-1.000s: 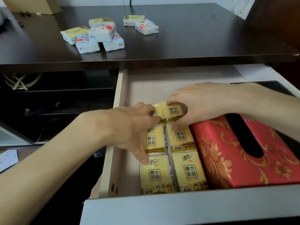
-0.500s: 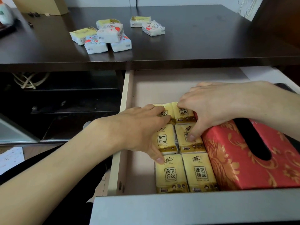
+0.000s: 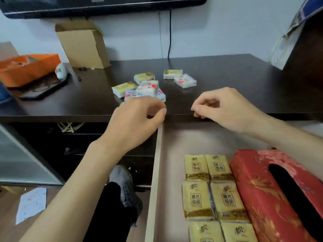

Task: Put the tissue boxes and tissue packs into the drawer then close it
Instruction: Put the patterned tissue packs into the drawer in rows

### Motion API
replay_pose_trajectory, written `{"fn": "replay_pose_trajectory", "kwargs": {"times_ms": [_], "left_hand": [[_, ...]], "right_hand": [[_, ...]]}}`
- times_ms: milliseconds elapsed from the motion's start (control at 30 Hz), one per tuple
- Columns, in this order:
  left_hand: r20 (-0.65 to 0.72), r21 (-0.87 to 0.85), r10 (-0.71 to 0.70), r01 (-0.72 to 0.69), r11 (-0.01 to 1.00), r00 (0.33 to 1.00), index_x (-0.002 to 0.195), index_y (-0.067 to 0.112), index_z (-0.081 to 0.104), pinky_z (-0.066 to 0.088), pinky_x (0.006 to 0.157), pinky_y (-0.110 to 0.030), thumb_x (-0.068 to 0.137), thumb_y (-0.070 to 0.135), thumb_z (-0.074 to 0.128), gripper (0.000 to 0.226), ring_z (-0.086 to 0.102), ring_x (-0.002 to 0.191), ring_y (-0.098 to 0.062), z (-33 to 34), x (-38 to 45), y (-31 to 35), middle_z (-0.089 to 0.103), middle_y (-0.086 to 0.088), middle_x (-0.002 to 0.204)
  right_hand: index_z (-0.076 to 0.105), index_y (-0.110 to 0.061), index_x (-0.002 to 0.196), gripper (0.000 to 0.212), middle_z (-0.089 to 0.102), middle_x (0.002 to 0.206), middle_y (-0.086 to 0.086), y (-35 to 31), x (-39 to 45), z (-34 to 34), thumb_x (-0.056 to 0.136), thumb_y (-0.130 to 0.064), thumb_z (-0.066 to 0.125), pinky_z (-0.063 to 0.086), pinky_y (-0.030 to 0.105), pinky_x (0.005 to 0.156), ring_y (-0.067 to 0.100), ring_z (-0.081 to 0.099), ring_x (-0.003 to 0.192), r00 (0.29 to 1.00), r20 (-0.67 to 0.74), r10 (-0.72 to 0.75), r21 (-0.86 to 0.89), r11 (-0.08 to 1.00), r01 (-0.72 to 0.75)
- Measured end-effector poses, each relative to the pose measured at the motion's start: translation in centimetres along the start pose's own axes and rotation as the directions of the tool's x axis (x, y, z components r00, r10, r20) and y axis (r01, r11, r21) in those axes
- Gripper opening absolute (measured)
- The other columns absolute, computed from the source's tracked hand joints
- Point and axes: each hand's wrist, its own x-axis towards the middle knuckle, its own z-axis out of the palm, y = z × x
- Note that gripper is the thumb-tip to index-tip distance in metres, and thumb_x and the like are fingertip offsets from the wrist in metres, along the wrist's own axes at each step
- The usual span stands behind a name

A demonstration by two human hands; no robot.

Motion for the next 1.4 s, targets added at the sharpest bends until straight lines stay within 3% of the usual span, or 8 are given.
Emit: {"fn": "replay_pose_trajectory", "kwargs": {"times_ms": [133, 400, 667, 800, 933, 1133, 1267, 1400], "left_hand": [[-0.156, 0.039, -0.162, 0.17, 0.985, 0.974, 0.112, 0.029, 0.069, 0.05, 0.076, -0.034, 0.092, 0.033, 0.056, 0.024, 0.062, 0.1, -0.012, 0.4, 1.3, -3.8, 0.068, 0.012, 0.114], [-0.059, 0.133, -0.263, 0.269, 0.954, 0.963, 0.137, 0.019, 0.055, 0.044, 0.089, -0.032, 0.093, 0.03, 0.058, 0.046, 0.047, 0.125, -0.019, 1.9, 2.3, -7.8, 0.052, 0.002, 0.14], [-0.072, 0.144, -0.239, 0.247, 0.958, 0.968, 0.129, 0.024, 0.058, 0.037, 0.074, -0.028, 0.09, 0.033, 0.056, 0.039, 0.047, 0.117, -0.015, 2.2, 3.2, -8.9, 0.055, 0.006, 0.127], [-0.007, 0.188, -0.246, 0.243, 0.952, 0.969, 0.139, 0.022, 0.053, 0.038, 0.075, -0.03, 0.089, 0.042, 0.056, 0.053, 0.04, 0.121, -0.018, 2.4, 4.5, -9.0, 0.048, 0.001, 0.128], [-0.01, 0.176, -0.257, 0.255, 0.951, 0.966, 0.132, 0.02, 0.06, 0.04, 0.078, -0.03, 0.088, 0.045, 0.058, 0.05, 0.034, 0.124, -0.018, 2.4, 5.5, -9.2, 0.045, 0.001, 0.126], [0.092, 0.138, -0.253, 0.239, 0.961, 0.963, 0.111, 0.027, 0.057, 0.042, 0.074, -0.033, 0.081, 0.053, 0.065, 0.041, 0.045, 0.111, -0.014, 1.6, 5.5, -9.1, 0.051, 0.009, 0.114], [0.171, 0.152, -0.256, 0.231, 0.961, 0.952, 0.106, 0.032, 0.056, 0.051, 0.072, -0.038, 0.076, 0.057, 0.067, 0.041, 0.054, 0.096, -0.015, 0.5, 4.8, -8.4, 0.054, 0.01, 0.108], [0.199, 0.066, -0.246, 0.237, 0.969, 0.949, 0.102, 0.036, 0.057, 0.052, 0.08, -0.042, 0.072, 0.056, 0.071, 0.039, 0.056, 0.098, -0.015, -0.3, 3.9, -7.4, 0.056, 0.013, 0.11]], "right_hand": [[0.076, -0.029, 0.107, 0.015, 0.076, 0.102, -0.014, -0.2, 5.0, 2.6, 0.094, -0.025, 0.07, 0.051, 0.015, 0.082, 0.003, 0.069, 0.093, 0.999, -0.049, 0.009, 0.054, 0.999, -0.007], [0.041, -0.025, 0.154, 0.08, 0.05, 0.153, -0.002, -3.0, 13.5, 7.3, 0.086, -0.05, 0.076, 0.044, 0.041, 0.109, 0.019, 0.051, 0.134, 0.995, 0.099, -0.023, -0.094, 0.995, 0.033], [0.058, -0.028, 0.136, 0.062, 0.061, 0.132, -0.01, 0.7, 13.9, 4.0, 0.081, -0.039, 0.083, 0.044, 0.021, 0.08, 0.011, 0.058, 0.115, 0.997, -0.075, 0.025, -0.021, 0.999, -0.027], [0.058, -0.025, 0.14, 0.058, 0.056, 0.147, 0.0, 3.3, 12.8, 2.5, 0.086, -0.025, 0.077, 0.041, 0.027, 0.093, 0.019, 0.054, 0.125, 0.976, 0.123, 0.181, -0.169, 0.973, -0.159], [0.066, -0.029, 0.129, 0.045, 0.052, 0.151, -0.002, 1.9, 13.3, 2.6, 0.089, -0.009, 0.063, 0.032, 0.026, 0.103, 0.017, 0.043, 0.142, 0.99, 0.128, 0.068, -0.065, 0.996, -0.06], [0.049, -0.032, 0.151, 0.067, 0.049, 0.154, -0.007, -0.9, 14.8, 5.3, 0.088, -0.031, 0.073, 0.037, 0.019, 0.096, 0.005, 0.049, 0.125, 0.926, 0.375, -0.03, -0.185, 0.977, 0.106], [0.061, -0.031, 0.132, 0.053, 0.062, 0.13, -0.007, -0.8, 14.2, 5.7, 0.083, -0.039, 0.08, 0.047, 0.03, 0.096, 0.013, 0.056, 0.117, 0.943, 0.316, -0.102, -0.214, 0.961, 0.176], [0.057, -0.036, 0.119, 0.056, 0.062, 0.116, -0.015, -0.7, 12.5, 4.5, 0.074, -0.05, 0.085, 0.043, 0.018, 0.075, 0.002, 0.058, 0.096, 0.948, 0.305, -0.091, -0.184, 0.971, 0.153]]}}
